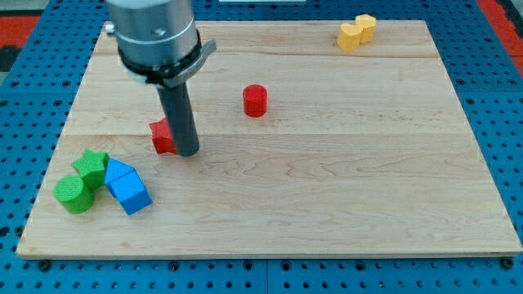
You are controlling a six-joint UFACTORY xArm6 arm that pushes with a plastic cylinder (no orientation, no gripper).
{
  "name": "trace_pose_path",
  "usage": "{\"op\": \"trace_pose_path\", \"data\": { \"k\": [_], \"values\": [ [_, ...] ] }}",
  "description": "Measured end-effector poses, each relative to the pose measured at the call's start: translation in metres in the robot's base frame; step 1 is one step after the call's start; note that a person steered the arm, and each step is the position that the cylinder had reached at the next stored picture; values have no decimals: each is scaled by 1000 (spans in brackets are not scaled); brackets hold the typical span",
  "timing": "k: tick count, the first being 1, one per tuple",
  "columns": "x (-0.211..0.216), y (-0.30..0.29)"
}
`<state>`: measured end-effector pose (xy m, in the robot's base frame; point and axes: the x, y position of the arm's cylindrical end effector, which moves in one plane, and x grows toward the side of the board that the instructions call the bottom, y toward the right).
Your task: Slide the red star to the blue triangle
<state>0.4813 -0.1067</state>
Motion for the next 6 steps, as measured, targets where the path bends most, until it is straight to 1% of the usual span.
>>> {"op": "trace_pose_path", "data": {
  "k": [1,2,3,4,5,6],
  "values": [
    [-8,14],
    [-46,60],
    [-71,14],
    [-31,-21],
    [-16,-43],
    [-23,39]
  ]
}}
